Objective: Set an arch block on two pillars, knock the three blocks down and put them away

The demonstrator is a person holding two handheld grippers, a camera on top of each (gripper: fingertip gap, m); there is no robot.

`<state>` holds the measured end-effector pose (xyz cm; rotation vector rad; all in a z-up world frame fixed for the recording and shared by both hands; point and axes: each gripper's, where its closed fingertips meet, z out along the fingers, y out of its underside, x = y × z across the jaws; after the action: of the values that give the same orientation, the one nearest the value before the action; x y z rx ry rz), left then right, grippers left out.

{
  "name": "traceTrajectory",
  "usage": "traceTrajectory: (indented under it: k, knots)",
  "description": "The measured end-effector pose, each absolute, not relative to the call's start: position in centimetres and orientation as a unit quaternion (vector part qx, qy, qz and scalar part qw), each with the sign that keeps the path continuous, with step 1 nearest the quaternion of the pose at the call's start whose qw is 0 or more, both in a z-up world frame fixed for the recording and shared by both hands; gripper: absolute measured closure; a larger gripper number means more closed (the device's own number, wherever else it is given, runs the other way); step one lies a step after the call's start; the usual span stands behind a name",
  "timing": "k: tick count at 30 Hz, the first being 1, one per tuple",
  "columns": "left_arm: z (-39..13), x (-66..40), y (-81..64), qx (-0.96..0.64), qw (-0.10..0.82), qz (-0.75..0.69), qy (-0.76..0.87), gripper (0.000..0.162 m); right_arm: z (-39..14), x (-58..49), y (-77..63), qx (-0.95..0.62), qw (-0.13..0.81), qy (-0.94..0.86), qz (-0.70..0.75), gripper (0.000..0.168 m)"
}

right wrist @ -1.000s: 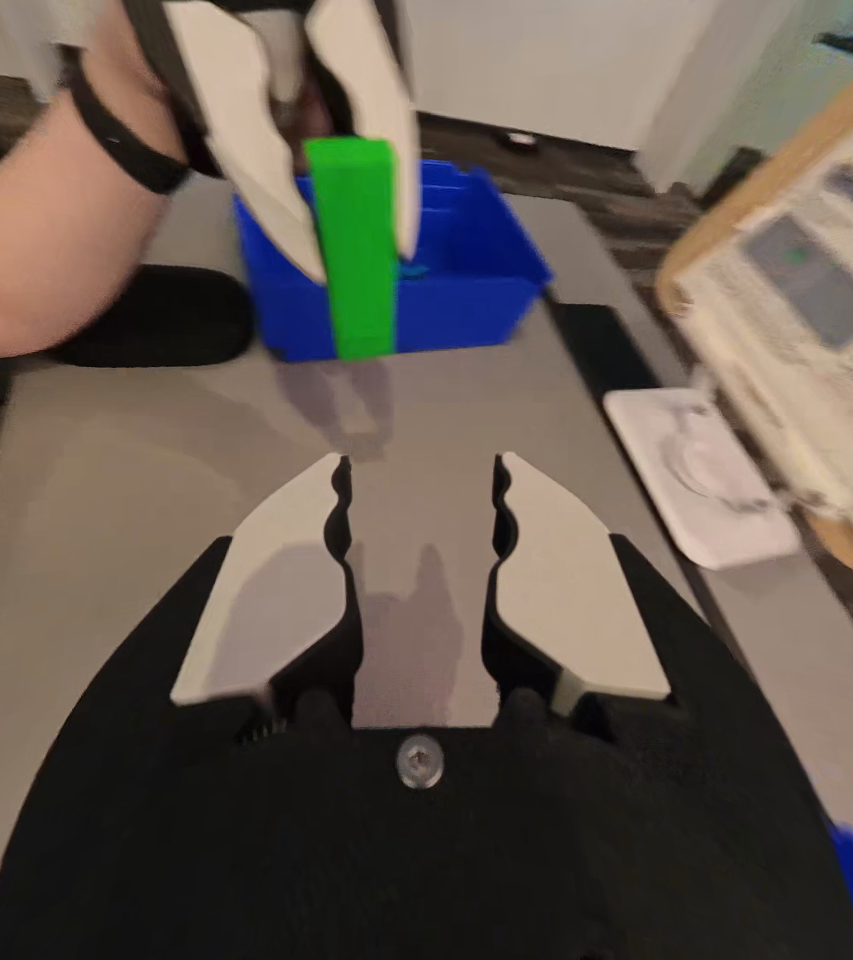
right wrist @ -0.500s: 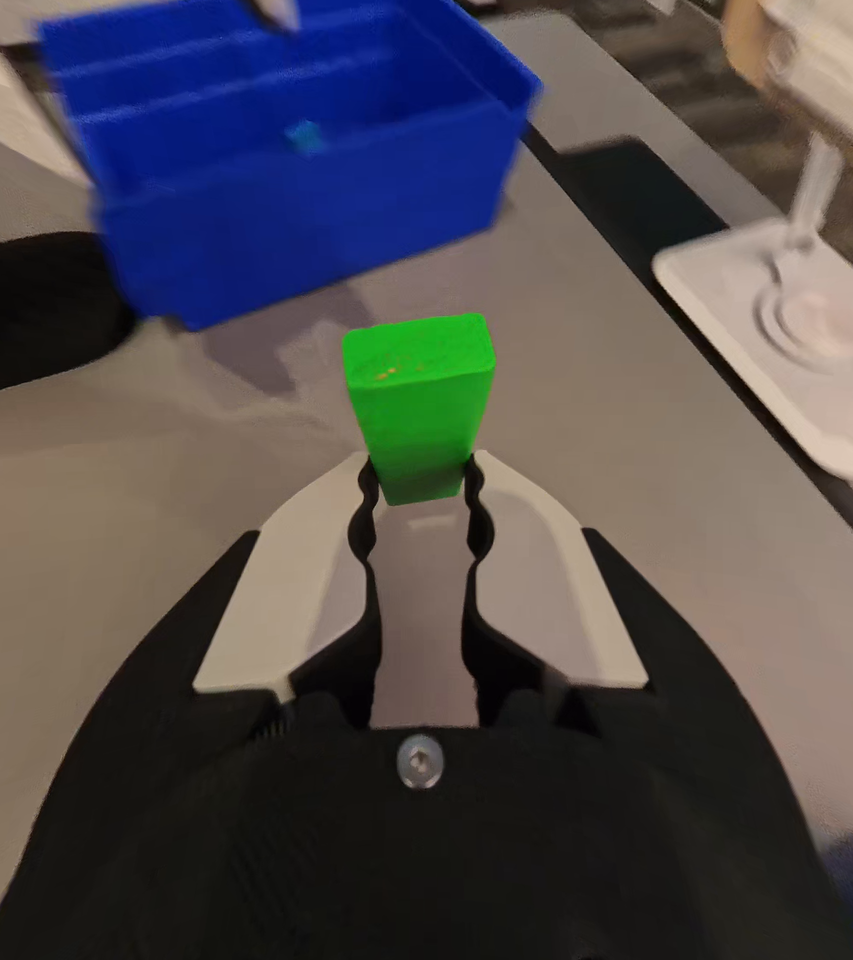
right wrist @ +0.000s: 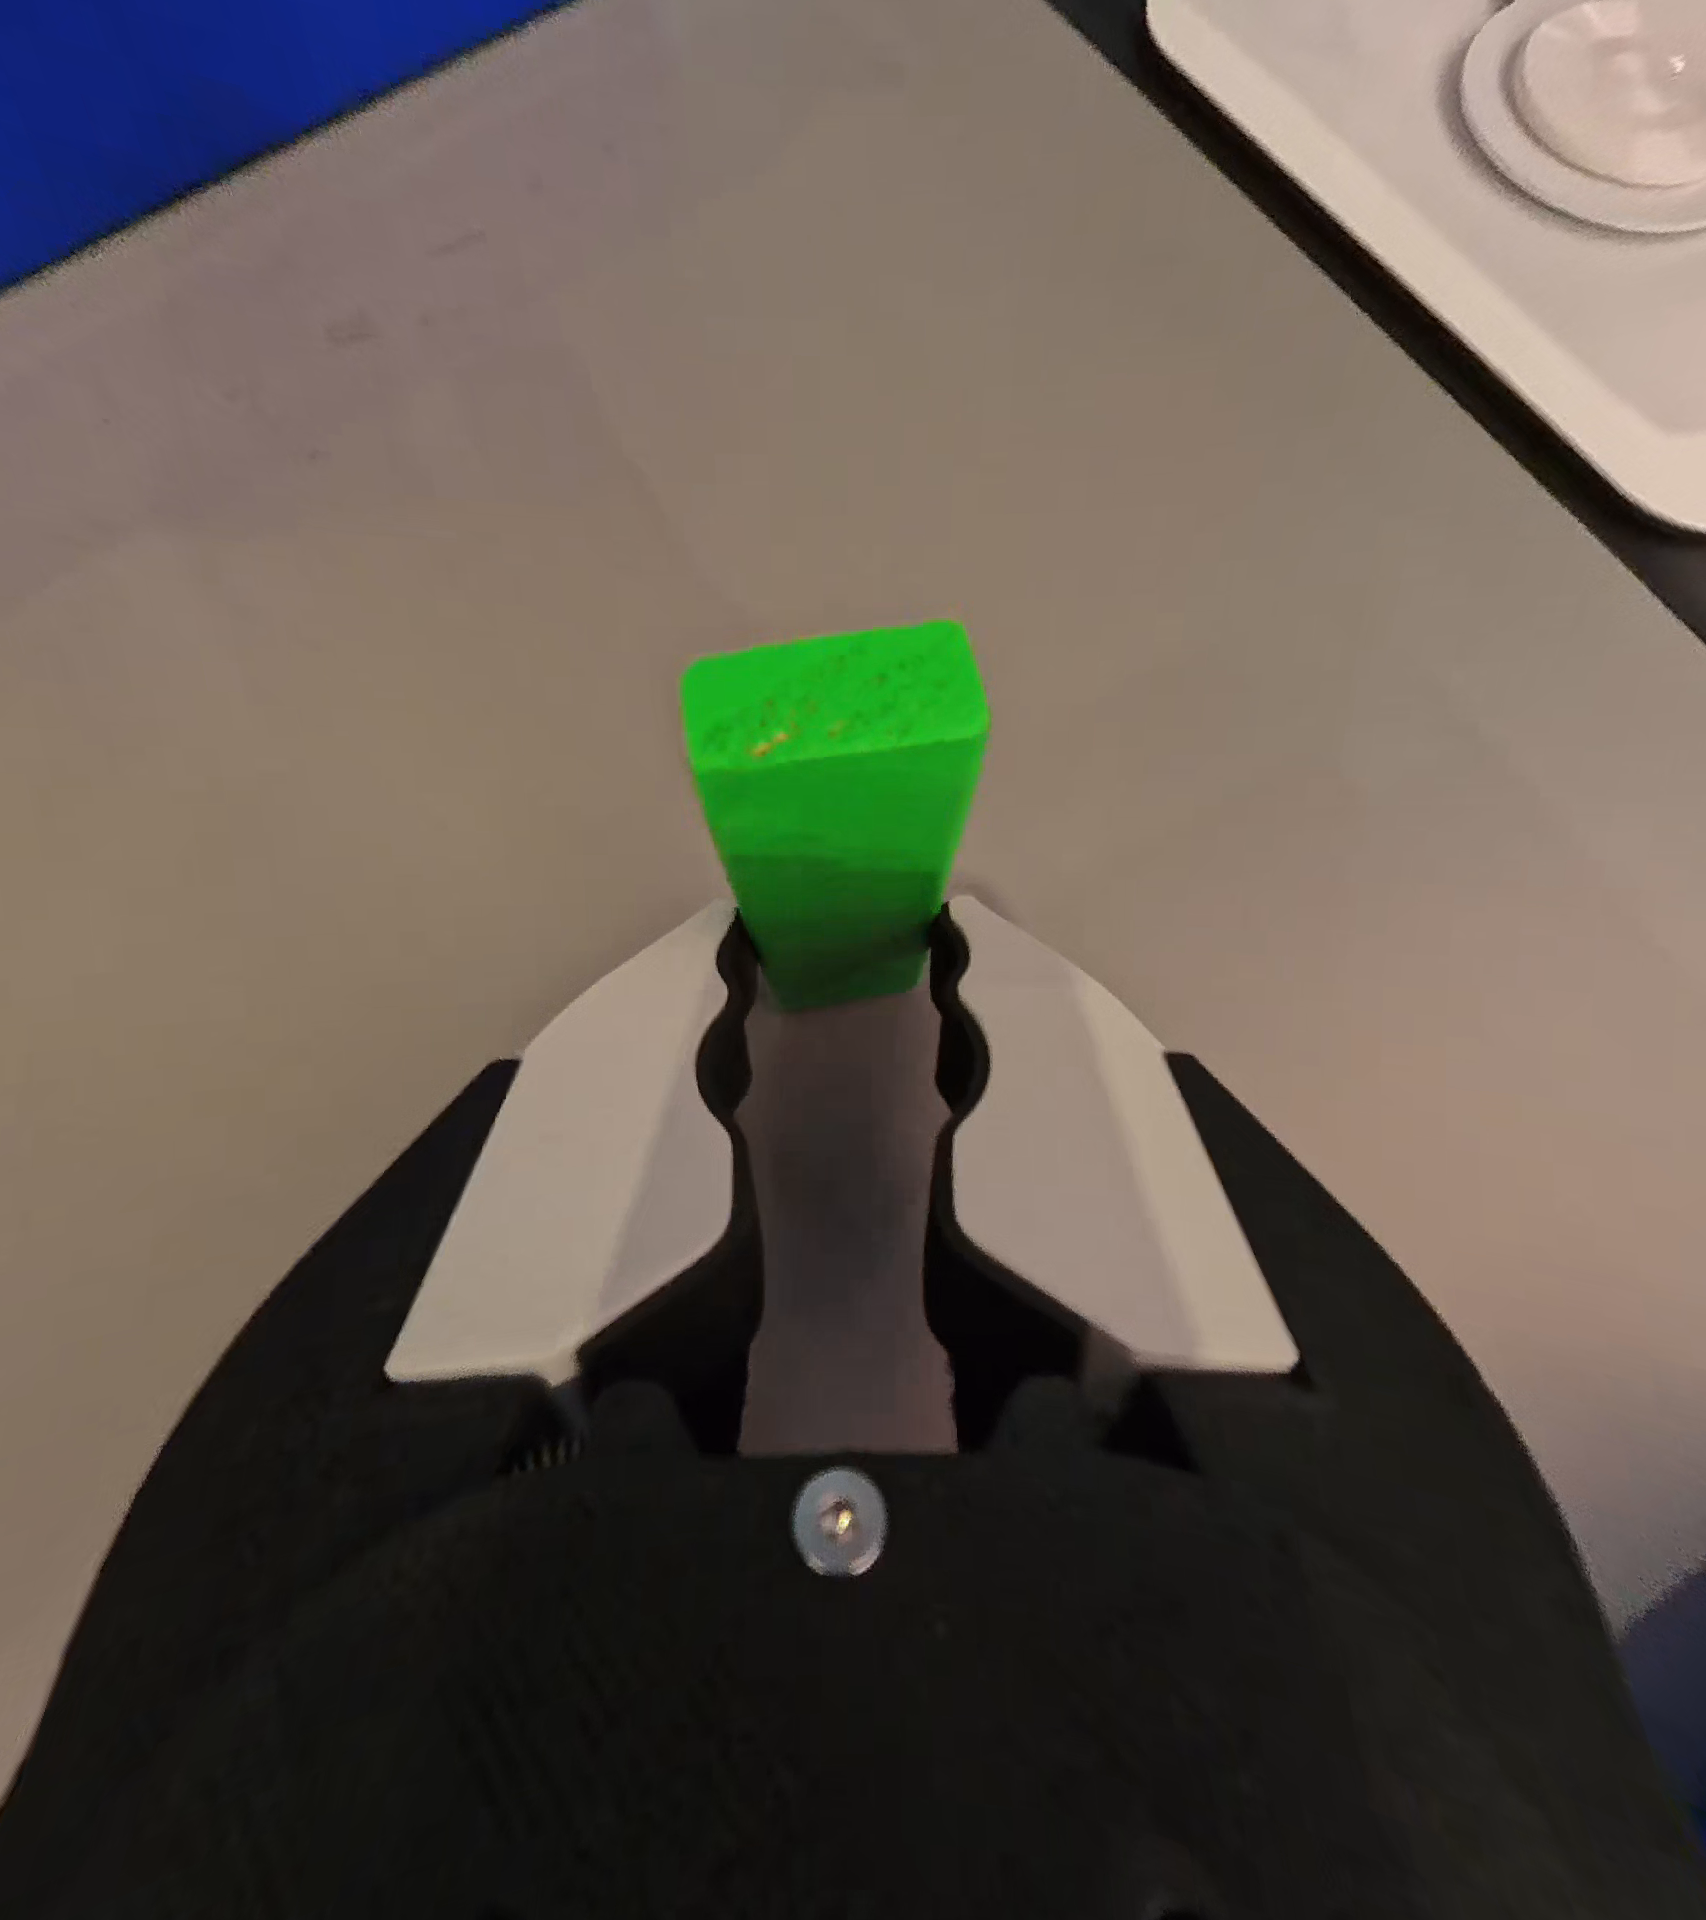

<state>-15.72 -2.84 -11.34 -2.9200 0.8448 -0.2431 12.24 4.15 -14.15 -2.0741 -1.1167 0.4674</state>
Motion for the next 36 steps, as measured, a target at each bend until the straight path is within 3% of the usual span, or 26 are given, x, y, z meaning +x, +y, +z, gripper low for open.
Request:
traceTrajectory:
  k: [5, 9, 14, 24, 27, 33, 36]
  knots:
    - [-13.3, -16.0, -2.1, -0.962, 0.014, -0.033, 0.27, 0.103, -14.1, 12.4, 4.3, -0.806, 0.364, -0.425, 0.196, 0.135]
    - [-14.2, -16.8, -2.3, -0.965, -0.017, 0.012, 0.262, 0.105, -14.4, 12.8, 4.4, -0.808, 0.363, -0.429, 0.175, 0.132]
    - [-14.5, -16.5, -2.6, -0.968, -0.028, 0.003, 0.251, 0.103, -14.3, 12.9, 4.7, -0.807, 0.372, -0.435, 0.145, 0.121]
    - [-14.6, -16.3, -3.2, -0.97, -0.038, -0.022, 0.238, 0.11, -12.5, 13.0, 4.9, -0.796, 0.402, -0.431, 0.138, 0.119]
    - [-14.3, -15.3, -3.2, -0.966, -0.024, -0.066, 0.249, 0.108, -12.7, 13.2, 5.0, -0.799, 0.397, -0.431, 0.135, 0.119]
    - [-15.6, -16.4, -3.5, -0.965, -0.052, -0.02, 0.257, 0.099, -12.5, 13.2, 5.0, -0.798, 0.399, -0.432, 0.133, 0.119]
    - [-15.7, -16.7, -3.1, -0.961, -0.052, 0.008, 0.272, 0.118, -12.3, 13.3, 5.0, -0.798, 0.4, -0.43, 0.134, 0.119]
